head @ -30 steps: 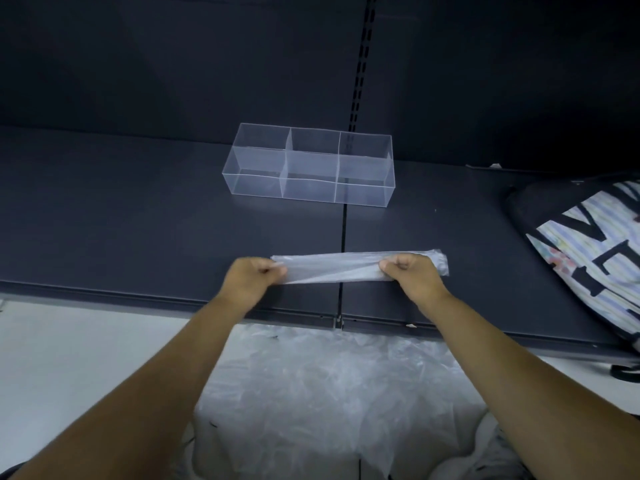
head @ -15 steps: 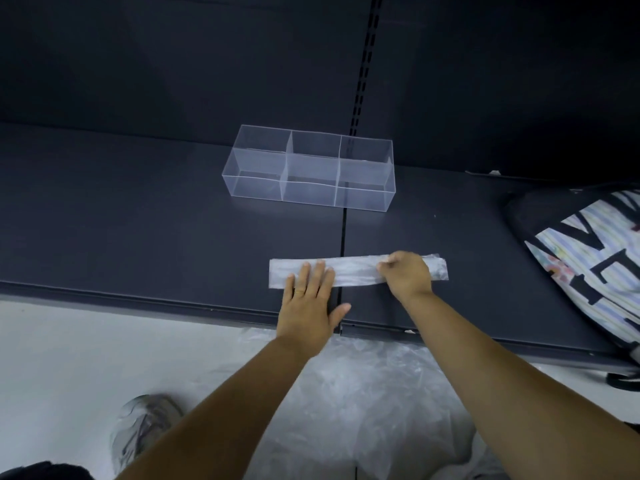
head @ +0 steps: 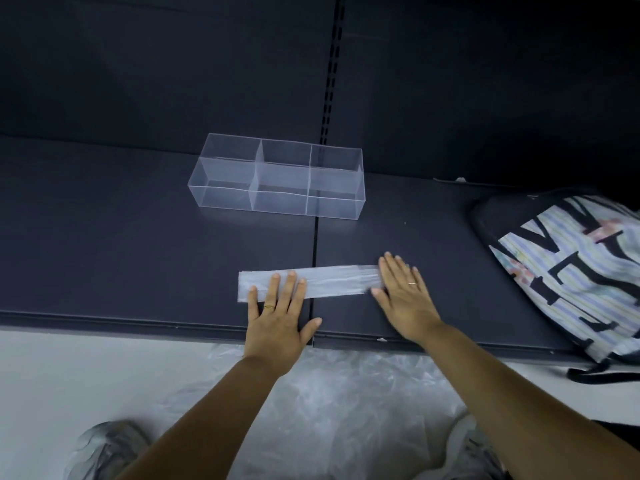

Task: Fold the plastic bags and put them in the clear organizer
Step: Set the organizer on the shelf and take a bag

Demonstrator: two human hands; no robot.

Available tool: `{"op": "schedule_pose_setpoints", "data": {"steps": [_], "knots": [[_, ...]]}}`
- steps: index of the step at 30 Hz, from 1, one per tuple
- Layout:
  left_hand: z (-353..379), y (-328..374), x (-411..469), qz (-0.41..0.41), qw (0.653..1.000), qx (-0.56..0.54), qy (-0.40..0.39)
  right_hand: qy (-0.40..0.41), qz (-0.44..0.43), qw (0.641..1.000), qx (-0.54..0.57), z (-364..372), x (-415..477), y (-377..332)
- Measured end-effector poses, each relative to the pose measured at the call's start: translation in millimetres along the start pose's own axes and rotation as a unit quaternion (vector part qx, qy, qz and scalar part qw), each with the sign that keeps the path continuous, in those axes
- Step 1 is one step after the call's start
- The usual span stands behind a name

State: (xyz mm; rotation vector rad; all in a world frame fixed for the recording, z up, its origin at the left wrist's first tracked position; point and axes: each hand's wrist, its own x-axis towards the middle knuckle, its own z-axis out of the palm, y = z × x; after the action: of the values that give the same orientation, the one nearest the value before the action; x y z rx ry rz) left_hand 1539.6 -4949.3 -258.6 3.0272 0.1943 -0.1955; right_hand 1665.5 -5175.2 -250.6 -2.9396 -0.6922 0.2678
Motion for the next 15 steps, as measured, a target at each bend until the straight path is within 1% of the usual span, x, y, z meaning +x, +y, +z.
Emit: {"op": "schedule_pose_setpoints", "data": {"steps": [2,4,6,9,11,13,15], "knots": [[0.9,-0.2,0.4,-0.001,1.000,0.006,0.001,0.019,0.028,0.997,0.064,-8.7,2.3,19.7],[0.6,0.2,0.1,0.000,1.000,0.004,-0.001,0.056,0.062,0.987,0.138,-20.5,11.0,28.3],[-1.7,0.6,-0.1,-0.001,1.000,0.004,-0.008,0.070,0.090,0.981,0.158,-30.5,20.9,28.9],[-2.5,0.0,0.1,-0.003,1.000,0.021,-0.021,0.051,0.101,0.979,0.167,-36.0,27.7,25.8],[-3.1,-1.8,0.6,-0.001,0.999,0.031,-0.024,0.037,0.100,0.975,0.196,-37.5,25.9,26.1],[-3.5,-5.4,1.0,0.012,0.999,0.036,-0.026,0.015,0.117,0.963,0.243,-42.9,20.0,27.9],[-6.8,-9.8,2.1,0.027,0.999,0.026,-0.028,-0.031,0.142,0.940,0.309,-50.6,11.7,31.2]]}}
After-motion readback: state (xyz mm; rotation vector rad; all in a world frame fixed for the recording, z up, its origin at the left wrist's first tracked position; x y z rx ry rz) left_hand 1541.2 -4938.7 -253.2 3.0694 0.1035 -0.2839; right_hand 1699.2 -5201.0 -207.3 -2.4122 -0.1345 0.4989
